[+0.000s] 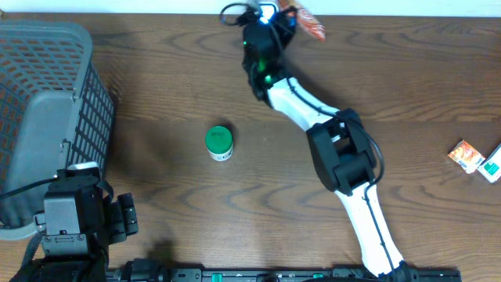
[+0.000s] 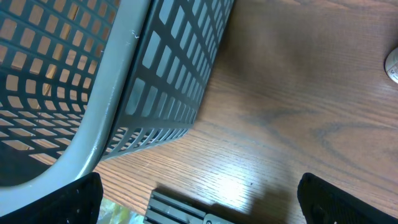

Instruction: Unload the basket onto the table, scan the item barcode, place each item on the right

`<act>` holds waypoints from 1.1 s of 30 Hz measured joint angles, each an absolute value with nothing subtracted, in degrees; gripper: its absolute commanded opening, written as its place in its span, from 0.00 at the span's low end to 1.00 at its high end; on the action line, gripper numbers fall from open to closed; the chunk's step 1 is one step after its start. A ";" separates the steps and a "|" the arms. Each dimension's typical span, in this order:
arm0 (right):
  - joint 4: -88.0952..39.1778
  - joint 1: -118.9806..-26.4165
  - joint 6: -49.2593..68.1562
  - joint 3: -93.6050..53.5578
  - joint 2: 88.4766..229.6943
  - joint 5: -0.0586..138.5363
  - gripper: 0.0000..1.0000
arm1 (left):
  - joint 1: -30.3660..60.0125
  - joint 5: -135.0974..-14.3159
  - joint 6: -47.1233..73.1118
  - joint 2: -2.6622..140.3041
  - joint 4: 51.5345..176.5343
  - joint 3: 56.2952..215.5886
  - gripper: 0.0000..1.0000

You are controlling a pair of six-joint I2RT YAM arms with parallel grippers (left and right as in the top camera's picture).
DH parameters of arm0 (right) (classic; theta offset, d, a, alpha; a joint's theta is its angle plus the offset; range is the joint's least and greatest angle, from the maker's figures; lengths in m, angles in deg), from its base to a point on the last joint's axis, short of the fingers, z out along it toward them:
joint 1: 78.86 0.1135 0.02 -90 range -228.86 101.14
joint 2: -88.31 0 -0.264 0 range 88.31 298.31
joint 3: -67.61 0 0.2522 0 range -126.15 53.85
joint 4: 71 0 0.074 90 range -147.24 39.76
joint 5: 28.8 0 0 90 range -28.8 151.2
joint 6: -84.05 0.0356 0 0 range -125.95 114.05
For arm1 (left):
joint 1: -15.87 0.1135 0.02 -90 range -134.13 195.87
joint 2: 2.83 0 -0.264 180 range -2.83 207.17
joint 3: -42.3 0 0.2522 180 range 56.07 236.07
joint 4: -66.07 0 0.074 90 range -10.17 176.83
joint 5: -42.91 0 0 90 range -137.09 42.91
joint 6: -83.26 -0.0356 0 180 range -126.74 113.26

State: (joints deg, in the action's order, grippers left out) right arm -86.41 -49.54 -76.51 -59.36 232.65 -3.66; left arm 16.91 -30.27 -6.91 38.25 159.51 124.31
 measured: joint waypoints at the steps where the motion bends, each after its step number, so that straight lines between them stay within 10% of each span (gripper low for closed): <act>1: -86.65 -50.42 -77.11 -59.36 232.30 -6.38 0.01 | 16.91 -30.27 -6.91 38.25 159.53 124.31 0.98; 27: -83.44 -85.89 -65.85 -25.52 229.43 -27.77 0.01 | 16.91 -30.27 -6.91 38.25 159.53 124.31 0.98; 30: -83.85 -90.26 -60.19 -23.14 229.02 -28.69 0.33 | 16.91 -30.27 -6.91 38.25 159.53 124.31 0.98; 33: -84.10 -92.53 -55.97 -22.13 228.82 -28.89 0.91 | 16.91 -30.27 -6.91 38.25 159.53 124.31 0.98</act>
